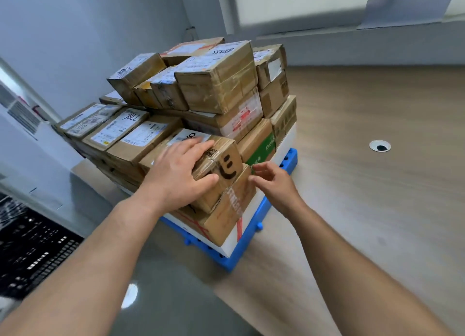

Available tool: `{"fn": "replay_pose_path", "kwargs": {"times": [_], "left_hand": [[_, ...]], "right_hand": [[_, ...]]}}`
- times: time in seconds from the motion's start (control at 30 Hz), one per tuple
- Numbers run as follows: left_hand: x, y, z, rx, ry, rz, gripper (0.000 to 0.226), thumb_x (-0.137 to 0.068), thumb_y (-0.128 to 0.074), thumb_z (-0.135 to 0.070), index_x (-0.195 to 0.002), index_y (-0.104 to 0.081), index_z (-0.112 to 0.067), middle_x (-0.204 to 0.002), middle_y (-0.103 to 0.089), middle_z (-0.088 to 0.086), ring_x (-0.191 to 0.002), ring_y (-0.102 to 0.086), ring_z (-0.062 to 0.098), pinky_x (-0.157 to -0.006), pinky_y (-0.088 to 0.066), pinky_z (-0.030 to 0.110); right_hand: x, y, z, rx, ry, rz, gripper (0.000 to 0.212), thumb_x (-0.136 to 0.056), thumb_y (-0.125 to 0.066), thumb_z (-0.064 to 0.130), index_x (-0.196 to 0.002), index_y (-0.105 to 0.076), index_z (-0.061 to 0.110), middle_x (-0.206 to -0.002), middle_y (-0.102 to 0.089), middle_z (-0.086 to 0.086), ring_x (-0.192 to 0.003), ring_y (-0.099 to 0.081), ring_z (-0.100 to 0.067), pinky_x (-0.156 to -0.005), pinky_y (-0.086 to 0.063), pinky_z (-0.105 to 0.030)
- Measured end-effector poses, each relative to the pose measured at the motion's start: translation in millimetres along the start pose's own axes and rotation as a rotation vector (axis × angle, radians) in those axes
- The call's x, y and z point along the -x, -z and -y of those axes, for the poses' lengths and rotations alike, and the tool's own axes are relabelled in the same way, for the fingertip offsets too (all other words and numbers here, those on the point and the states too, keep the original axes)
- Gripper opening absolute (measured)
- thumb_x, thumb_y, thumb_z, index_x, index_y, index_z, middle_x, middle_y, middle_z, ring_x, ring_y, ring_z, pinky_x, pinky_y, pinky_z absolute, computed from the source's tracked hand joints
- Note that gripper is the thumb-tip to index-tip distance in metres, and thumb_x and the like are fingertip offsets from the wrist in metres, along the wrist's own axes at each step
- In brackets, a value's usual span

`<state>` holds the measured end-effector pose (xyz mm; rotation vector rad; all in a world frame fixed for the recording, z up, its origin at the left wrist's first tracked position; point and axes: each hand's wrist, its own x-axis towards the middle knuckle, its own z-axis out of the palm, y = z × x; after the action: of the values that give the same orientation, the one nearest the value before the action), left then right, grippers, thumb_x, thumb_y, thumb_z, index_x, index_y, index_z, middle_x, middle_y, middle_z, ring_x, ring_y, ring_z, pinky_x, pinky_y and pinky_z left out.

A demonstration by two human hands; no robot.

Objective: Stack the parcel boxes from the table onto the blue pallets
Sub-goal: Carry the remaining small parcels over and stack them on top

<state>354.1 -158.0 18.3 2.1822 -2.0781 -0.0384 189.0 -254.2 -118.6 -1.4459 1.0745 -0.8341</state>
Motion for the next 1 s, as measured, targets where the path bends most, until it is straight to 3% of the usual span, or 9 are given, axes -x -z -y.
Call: {"fn": "replay_pose_path", "kwargs": {"times": [0.17,0.5,0.67,0.77,0.9,1.0], "left_hand": [[1,1,-2,0.058,0.044,0.008,0.079,-0.071,-0.043,-0.062,-0.145,-0.027,-0.038,-0.153,-0.025,-0.011,-0.141,-0.018,0.012,-0.114,-0.012,0.037],[-1,3,0,0.152,0.104,-0.006,0.081,-0.068,-0.051,-0.062,-0.143,-0.032,-0.038,-0.152,-0.029,-0.007,-0.139,-0.023,0.014,-0.113,-0.025,0.050],[-3,1,0,0.110,0.107,0.002,0.081,-0.069,-0.048,-0.061,-0.144,-0.029,-0.038,-0.153,-0.027,-0.007,-0.140,-0.020,0.015,-0.113,-0.018,0.045],[-4,3,0,0.093,0.100,0.042,0.085,-0.066,-0.046,-0.070,-0.144,-0.030,-0.039,-0.152,-0.028,-0.006,-0.140,-0.022,0.016,-0.114,-0.023,0.048],[-10,10,-7,0.089,0.088,-0.021,0.086,-0.066,-0.041,-0.079,-0.139,-0.040,-0.034,-0.145,-0.037,-0.006,-0.134,-0.032,0.014,-0.109,-0.032,0.048],[-17,10,-18,0.035,0.056,-0.111,0.078,-0.073,-0.043,-0.069,-0.140,-0.040,-0.031,-0.145,-0.039,-0.006,-0.135,-0.031,0.014,-0.109,-0.029,0.042]], "right_hand": [[1,4,0,-0.025,0.032,0.137,0.023,-0.087,-0.068,0.023,-0.110,-0.065,0.017,-0.099,-0.067,0.006,-0.099,-0.063,-0.011,-0.092,-0.054,-0.035],[-9,0,1,0.222,0.039,0.074,0.021,-0.085,-0.067,0.043,-0.084,-0.056,0.025,-0.086,-0.063,0.005,-0.087,-0.060,-0.012,-0.083,-0.055,-0.041],[-9,-1,0,0.252,0.023,0.059,0.027,-0.085,-0.065,0.048,-0.084,-0.053,0.023,-0.084,-0.060,0.004,-0.082,-0.058,-0.013,-0.081,-0.055,-0.039],[-8,1,0,0.268,0.016,0.062,0.028,-0.084,-0.065,0.050,-0.083,-0.053,0.024,-0.083,-0.060,0.003,-0.082,-0.059,-0.013,-0.080,-0.055,-0.040],[-22,14,11,0.211,0.062,-0.116,0.033,-0.087,-0.060,0.051,-0.102,-0.055,0.022,-0.100,-0.060,0.003,-0.093,-0.059,-0.014,-0.084,-0.055,-0.040],[-44,23,33,0.236,0.029,-0.251,0.059,-0.087,-0.058,0.053,-0.133,-0.043,0.020,-0.127,-0.049,-0.006,-0.117,-0.050,-0.022,-0.095,-0.049,-0.043]]}}
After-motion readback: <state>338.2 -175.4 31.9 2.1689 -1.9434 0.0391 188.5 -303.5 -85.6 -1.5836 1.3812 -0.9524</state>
